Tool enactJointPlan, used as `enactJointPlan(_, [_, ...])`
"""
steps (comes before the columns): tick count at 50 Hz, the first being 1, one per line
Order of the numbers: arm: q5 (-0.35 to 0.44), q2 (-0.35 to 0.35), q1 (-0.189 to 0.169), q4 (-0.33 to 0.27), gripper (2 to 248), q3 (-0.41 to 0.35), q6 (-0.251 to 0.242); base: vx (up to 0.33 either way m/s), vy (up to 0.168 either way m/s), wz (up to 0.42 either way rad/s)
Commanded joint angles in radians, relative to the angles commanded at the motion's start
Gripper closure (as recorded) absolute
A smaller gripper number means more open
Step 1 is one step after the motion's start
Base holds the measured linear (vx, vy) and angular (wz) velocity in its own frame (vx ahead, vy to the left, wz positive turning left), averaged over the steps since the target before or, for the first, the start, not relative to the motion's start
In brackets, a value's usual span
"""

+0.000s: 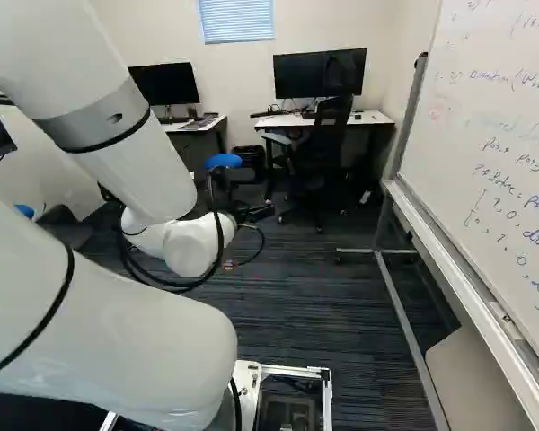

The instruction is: Open the door and move inside

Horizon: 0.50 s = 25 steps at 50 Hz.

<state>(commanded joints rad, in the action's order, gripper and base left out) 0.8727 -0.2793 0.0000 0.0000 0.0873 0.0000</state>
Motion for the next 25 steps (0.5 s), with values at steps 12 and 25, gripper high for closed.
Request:
enactJointPlan(12, [0.0, 0.0, 0.0, 0.0, 3, 0.0, 0.0, 0.158, 0.001, -0.014])
enactJointPlan(25, [0.0, 0.0, 0.0, 0.0, 3, 0.0, 0.0, -0.005, 0.0, 0.004])
